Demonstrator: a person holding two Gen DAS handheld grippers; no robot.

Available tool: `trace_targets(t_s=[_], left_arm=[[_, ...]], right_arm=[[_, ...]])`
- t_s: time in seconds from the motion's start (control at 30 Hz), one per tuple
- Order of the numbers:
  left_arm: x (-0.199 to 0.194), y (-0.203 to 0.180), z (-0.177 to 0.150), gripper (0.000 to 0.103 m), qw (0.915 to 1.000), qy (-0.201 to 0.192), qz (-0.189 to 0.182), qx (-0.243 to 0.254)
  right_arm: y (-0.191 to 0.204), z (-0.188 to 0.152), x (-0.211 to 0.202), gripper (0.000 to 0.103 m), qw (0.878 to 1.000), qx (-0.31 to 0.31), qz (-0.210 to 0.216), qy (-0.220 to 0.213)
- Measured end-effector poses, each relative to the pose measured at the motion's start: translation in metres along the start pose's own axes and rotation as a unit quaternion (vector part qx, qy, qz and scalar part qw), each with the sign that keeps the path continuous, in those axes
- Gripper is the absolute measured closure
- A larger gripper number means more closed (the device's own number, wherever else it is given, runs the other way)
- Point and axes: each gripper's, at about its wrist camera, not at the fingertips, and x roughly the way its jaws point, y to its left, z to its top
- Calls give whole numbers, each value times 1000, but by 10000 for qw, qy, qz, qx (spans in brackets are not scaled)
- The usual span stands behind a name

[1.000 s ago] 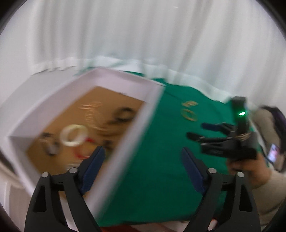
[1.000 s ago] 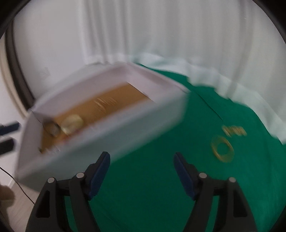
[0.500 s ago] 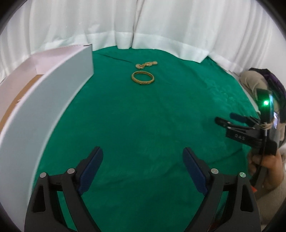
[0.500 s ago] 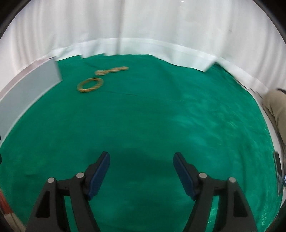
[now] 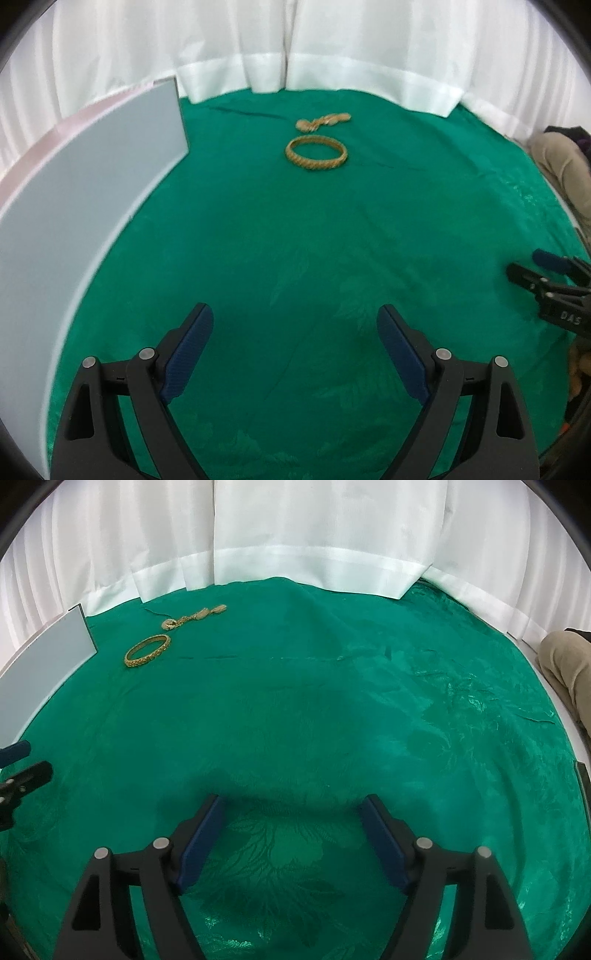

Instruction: Organize jewelry

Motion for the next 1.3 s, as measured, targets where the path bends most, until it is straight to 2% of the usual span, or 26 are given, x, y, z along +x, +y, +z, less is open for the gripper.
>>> trace_targets(t_s=[0.4,0.6,0.77,0.93,1.03,1.2,1.3], left_arm=[[7,-6,-2,3,9999,101,39,126],[7,-8,-3,2,9997,134,15,179],[2,-5,2,2,9991,376,-23,192],[-22,-2,27,2,9990,287,-293,170],[-27,2,55,2,9972,288,-682,55],[-14,15,103,2,9901,225,-1365,-254],[9,7,124,2,9908,247,-1331,-27]], right_arm=[[-1,0,-1,24,10000,3,16,1],[-1,0,-1,24,10000,2,17,3],[0,0,-1,23,10000,2,19,5],[0,0,-2,23,10000,3,15,6],[0,0,-2,23,10000,6,16,7],[3,0,-1,21,10000,2,30,14],[4,0,-1,21,10000,-1,29,17]])
